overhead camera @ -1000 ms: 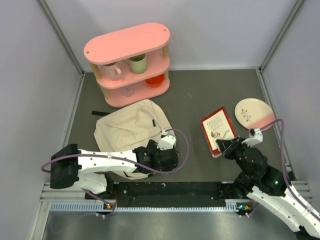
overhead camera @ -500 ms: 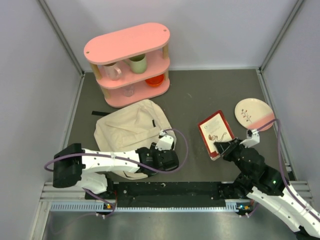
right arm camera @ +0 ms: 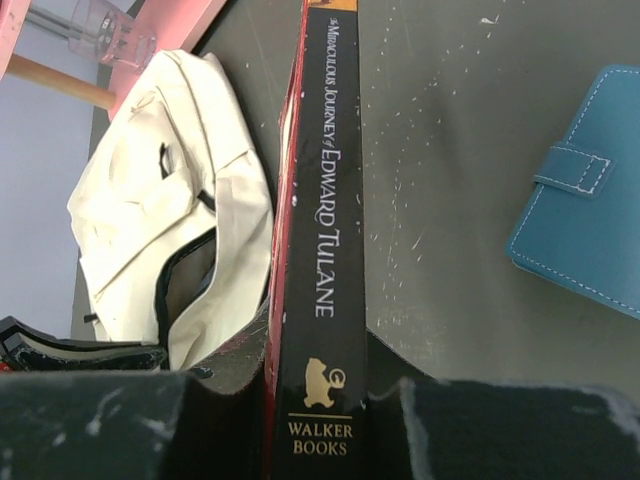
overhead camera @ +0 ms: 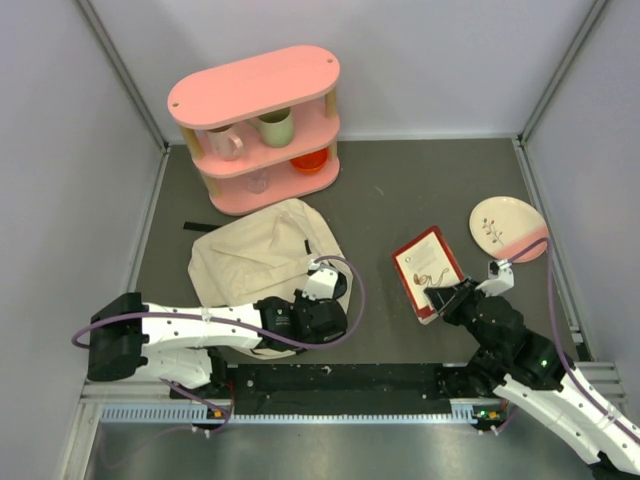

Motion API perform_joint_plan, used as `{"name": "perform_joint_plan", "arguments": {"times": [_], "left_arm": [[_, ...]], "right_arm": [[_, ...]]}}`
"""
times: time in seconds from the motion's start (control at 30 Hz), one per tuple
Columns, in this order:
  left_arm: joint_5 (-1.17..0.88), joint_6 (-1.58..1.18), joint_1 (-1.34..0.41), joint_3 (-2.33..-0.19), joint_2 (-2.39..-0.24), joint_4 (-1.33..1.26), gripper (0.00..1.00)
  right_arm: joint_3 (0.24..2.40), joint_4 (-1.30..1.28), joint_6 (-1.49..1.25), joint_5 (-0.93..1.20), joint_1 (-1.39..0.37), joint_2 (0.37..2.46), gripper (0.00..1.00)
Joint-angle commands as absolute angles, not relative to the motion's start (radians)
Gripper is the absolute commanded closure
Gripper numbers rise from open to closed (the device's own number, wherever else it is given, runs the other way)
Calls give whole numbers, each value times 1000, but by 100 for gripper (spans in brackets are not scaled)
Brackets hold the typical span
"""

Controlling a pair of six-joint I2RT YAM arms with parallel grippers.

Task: Pack the student bag
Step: Place the book in the student bag.

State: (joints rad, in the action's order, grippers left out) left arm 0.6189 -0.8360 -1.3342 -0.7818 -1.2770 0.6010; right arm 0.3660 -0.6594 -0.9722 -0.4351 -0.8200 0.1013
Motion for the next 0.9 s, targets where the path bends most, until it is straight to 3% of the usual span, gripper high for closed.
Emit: {"name": "perform_joint_plan", "arguments": {"times": [0.0, 0.13, 0.23, 0.3, 0.37, 0.43, 0.7, 0.87], "left_arm": [[644, -822, -1333, -790, -1272, 611, 87], [658, -827, -1333, -790, -1275, 611, 69], [661, -827, -1332, -787, -1284, 612, 68], [661, -828, -1331, -788, -1290, 615, 72], [666, -839, -1331, -788, -1295, 620, 91], [670, -842, -1331, -792, -1290, 626, 100], [670, -825, -1331, -802, -1244, 611, 97], [675, -792, -1331, -790, -1190, 587, 100]], "right_arm": [[365, -600, -979, -428, -816, 95, 100], [364, -601, -976, -423, -815, 94, 100], [357, -601, -979, -419, -816, 92, 100], [354, -601, -979, -420, -816, 94, 100], [354, -601, -980, -420, -816, 94, 100], [353, -601, -977, -423, -816, 92, 100], [350, -601, -969, -419, -816, 94, 100], [351, -600, -973, -419, -816, 91, 100]]}}
